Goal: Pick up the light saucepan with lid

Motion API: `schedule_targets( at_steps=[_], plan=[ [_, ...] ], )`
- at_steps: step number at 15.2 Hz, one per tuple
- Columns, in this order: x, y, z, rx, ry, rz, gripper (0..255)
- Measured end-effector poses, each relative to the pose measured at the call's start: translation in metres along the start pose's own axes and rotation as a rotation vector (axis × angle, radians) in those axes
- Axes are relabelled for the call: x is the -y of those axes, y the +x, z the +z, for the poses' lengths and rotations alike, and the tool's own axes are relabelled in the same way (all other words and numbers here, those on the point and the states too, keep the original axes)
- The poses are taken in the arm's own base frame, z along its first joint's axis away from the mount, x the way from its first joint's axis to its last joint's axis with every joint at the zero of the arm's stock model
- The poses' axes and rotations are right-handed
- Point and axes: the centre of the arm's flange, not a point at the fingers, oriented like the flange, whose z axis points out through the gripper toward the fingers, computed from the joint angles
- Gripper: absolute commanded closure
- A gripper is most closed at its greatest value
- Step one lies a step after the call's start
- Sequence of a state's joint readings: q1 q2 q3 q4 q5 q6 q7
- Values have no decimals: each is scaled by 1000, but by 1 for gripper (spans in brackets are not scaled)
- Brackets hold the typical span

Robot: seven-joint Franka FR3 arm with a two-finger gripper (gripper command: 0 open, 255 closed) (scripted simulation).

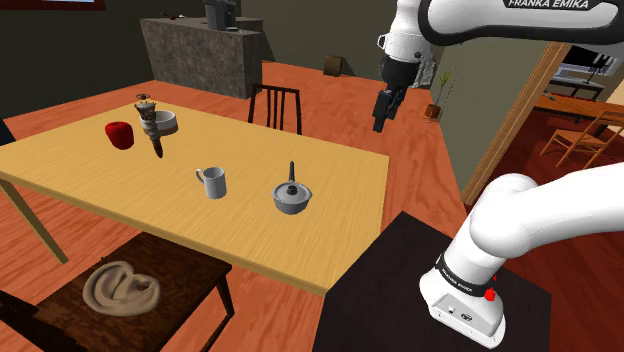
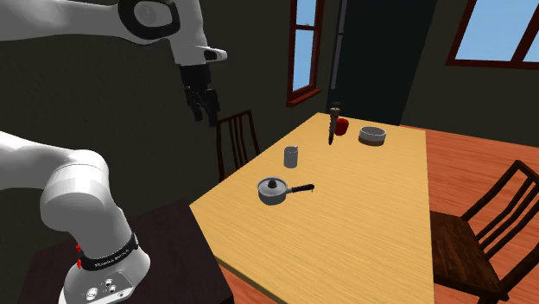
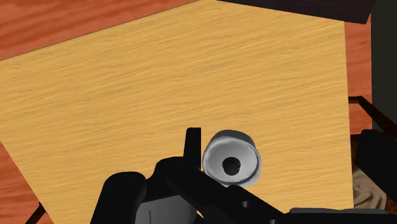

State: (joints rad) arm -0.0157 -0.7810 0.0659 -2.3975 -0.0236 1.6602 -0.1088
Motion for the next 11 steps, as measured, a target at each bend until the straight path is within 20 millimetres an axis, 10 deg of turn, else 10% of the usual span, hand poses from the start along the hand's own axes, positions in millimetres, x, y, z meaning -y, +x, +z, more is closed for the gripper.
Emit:
schedule_targets(
  at_steps=[11],
  plan=[
    [7, 76, 87, -17, 32, 221, 0]
  ],
)
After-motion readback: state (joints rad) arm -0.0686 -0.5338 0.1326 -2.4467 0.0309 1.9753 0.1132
